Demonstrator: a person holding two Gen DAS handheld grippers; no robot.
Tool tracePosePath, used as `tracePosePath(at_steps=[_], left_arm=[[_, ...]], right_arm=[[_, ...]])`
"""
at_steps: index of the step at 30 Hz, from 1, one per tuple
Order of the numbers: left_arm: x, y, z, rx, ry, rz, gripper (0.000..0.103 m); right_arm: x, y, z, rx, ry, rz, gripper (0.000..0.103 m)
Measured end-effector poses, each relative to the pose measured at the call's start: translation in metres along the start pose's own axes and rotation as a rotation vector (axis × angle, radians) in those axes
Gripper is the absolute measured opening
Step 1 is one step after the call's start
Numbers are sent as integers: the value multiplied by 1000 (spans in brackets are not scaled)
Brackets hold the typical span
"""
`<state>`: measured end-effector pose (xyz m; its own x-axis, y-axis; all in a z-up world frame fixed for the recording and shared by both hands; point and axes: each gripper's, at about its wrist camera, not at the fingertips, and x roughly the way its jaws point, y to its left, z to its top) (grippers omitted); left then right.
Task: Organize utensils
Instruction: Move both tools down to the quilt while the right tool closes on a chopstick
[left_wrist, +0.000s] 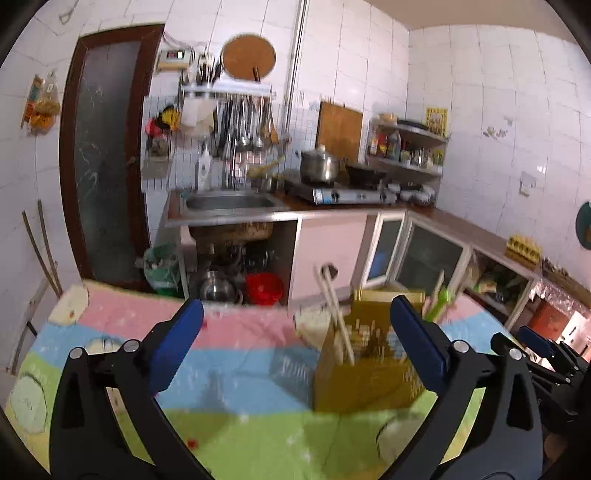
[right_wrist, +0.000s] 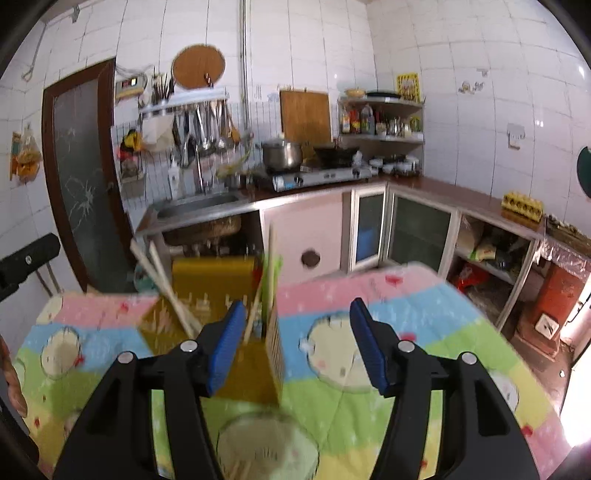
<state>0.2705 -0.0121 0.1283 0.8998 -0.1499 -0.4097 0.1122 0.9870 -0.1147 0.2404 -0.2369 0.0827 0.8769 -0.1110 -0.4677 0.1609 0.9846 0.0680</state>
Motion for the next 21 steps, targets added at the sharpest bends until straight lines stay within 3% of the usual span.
tracePosePath(at_steps=[7, 11, 21], left_arm=[[20, 15, -69, -15, 164, 22, 98], [25, 22, -100, -10, 218, 40, 98], [35, 22, -138, 11, 298, 52, 98]], right_arm=[[12, 6, -73, 9, 125, -4, 59], [24, 7, -100, 19, 189, -9, 58], [44, 27, -123, -3, 311, -16, 58]])
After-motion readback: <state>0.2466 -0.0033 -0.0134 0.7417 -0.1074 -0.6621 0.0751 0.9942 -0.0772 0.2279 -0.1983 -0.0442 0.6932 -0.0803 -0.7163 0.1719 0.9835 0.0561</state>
